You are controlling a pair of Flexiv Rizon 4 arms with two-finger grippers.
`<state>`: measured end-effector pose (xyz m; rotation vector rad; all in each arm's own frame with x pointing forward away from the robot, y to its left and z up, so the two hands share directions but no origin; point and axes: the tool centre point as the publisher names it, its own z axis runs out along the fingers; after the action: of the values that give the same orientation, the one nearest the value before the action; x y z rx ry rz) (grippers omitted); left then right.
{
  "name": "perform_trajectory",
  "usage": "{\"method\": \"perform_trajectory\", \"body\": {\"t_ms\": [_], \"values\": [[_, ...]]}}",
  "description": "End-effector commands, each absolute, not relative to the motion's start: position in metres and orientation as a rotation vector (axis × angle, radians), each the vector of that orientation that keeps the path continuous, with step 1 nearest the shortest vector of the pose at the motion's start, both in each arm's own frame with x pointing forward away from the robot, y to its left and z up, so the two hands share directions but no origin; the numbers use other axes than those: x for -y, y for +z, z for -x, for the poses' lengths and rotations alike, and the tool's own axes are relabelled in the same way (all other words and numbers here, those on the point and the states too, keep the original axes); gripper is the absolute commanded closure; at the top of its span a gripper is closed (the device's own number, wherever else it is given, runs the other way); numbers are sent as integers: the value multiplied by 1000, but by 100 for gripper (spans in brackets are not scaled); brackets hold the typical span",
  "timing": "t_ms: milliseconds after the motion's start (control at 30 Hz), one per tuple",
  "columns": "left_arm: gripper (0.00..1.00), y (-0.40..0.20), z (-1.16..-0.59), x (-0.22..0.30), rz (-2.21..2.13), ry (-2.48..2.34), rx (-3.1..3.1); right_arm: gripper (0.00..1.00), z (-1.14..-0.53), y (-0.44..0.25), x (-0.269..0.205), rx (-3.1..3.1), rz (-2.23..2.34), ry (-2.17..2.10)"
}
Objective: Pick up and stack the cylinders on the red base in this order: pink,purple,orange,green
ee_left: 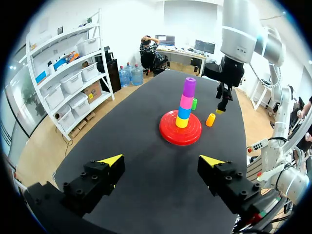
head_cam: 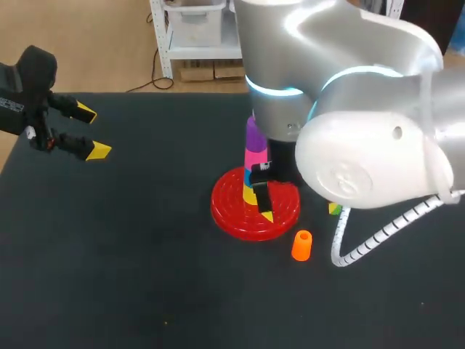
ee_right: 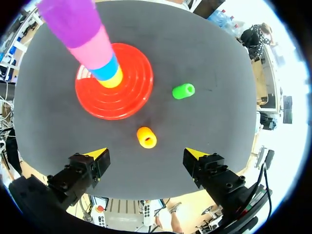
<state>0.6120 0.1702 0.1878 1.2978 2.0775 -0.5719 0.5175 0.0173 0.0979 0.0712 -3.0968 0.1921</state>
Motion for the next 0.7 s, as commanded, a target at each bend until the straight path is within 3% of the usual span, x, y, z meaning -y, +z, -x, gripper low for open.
{"method": "perform_trajectory", "body": {"t_ms": [33,700], "values": [[0,187,-613,-170,-1299,-574,-2075,0,-502,86,-5,3162,-88,142],[0,187,-613,-170,-1299,-574,-2075,0,-509,47,0,3157,-82,64]]}}
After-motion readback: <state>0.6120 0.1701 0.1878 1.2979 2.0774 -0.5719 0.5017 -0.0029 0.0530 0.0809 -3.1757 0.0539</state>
